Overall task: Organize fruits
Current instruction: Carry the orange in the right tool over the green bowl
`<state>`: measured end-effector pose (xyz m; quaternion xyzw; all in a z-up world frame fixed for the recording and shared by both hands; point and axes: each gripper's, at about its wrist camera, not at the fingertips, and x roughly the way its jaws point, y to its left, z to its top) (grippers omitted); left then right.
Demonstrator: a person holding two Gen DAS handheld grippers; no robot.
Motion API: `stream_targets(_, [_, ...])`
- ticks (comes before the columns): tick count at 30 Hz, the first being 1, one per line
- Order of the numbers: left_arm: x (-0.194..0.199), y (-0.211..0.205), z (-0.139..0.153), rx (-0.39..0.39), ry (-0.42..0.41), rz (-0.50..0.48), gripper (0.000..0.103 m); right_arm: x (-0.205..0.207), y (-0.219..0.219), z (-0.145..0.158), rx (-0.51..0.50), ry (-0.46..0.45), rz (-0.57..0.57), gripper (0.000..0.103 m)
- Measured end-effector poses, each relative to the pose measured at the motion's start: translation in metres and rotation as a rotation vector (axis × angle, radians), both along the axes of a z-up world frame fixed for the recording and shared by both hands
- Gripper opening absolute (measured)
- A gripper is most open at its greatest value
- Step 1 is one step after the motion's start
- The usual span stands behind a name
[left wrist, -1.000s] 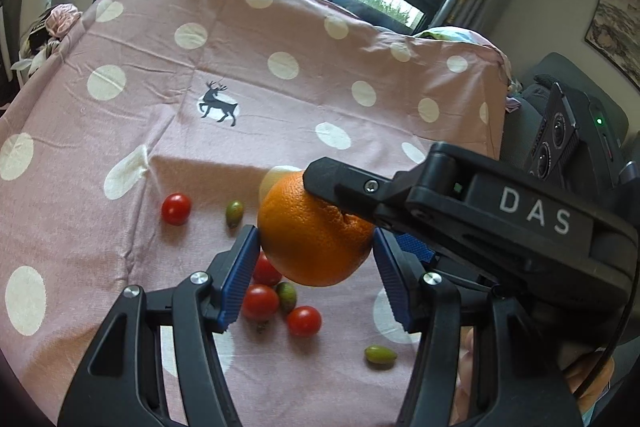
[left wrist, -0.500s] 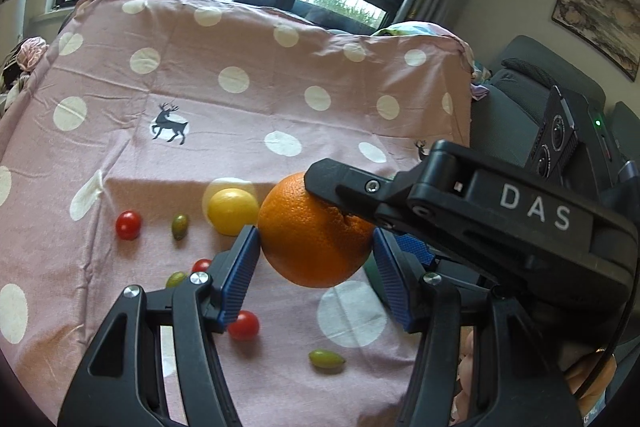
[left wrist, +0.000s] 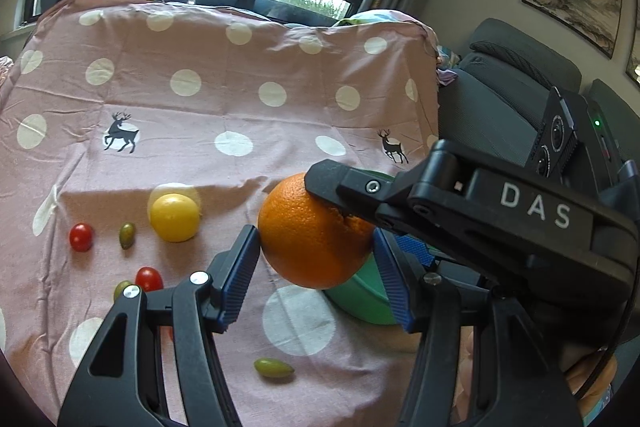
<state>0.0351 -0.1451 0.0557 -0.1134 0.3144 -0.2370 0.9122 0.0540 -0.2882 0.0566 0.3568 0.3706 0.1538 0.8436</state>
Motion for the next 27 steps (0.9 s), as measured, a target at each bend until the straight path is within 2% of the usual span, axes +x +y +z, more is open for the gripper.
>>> stream_targets(27, [0.014, -0.067, -0.019, -0.016, 0.064, -0.204, 0.058, -0.016, -0.073, -0.018, -0.016, 0.077, -0.203, 0.060])
